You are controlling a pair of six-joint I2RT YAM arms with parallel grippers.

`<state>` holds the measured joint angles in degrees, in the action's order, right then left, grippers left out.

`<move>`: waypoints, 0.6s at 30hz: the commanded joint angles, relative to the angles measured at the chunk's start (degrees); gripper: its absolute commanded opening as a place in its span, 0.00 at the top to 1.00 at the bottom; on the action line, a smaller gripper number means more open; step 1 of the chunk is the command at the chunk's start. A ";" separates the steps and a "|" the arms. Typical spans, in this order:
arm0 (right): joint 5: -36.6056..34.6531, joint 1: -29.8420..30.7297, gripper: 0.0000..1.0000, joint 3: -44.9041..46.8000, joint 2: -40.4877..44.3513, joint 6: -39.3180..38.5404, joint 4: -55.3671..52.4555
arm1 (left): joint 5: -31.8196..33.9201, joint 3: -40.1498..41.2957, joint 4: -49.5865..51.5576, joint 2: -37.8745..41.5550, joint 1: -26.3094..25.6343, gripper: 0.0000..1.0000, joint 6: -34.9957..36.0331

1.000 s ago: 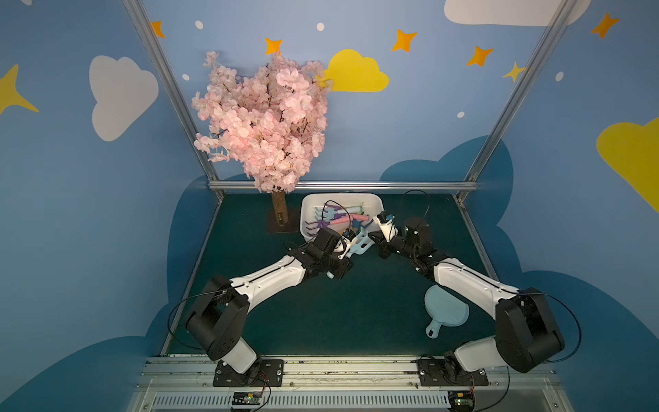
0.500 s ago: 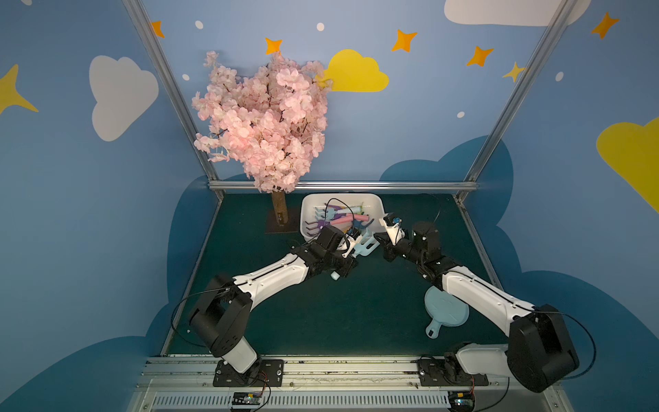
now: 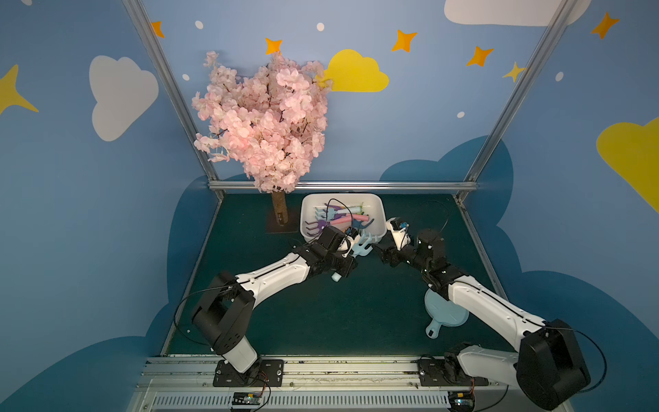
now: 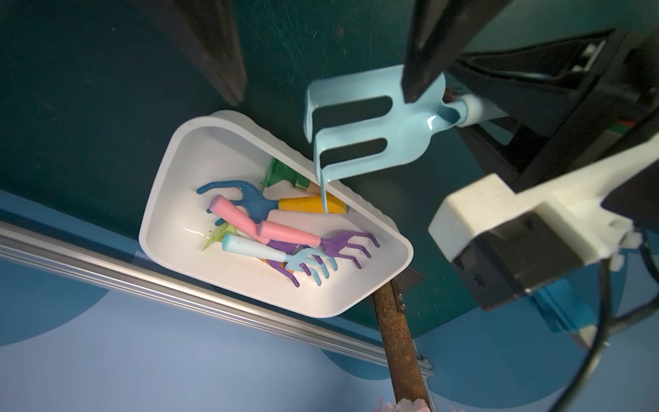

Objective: Take the hand rake out of the storage box
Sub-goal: Pick up the rake from the storage box, then place the rake at the center of the board.

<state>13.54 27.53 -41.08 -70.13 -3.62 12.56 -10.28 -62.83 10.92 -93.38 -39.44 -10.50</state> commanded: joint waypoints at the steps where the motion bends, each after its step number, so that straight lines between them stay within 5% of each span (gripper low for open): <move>1: -1.87 -0.25 0.08 0.59 2.78 0.91 -0.81 | 2.37 -0.05 4.12 1.69 1.53 0.97 -4.97; 13: -5.60 -1.67 0.06 -0.83 3.38 4.11 -4.62 | 23.90 22.29 5.62 21.21 4.93 0.97 -17.48; 18: -6.35 -1.66 0.06 -2.52 0.98 5.65 -5.54 | 25.29 25.39 6.68 21.89 8.56 0.97 -17.77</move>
<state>8.47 25.93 -40.62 -67.61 0.38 8.71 11.62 -37.74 17.10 -70.89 -32.32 -26.74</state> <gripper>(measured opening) 0.943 0.240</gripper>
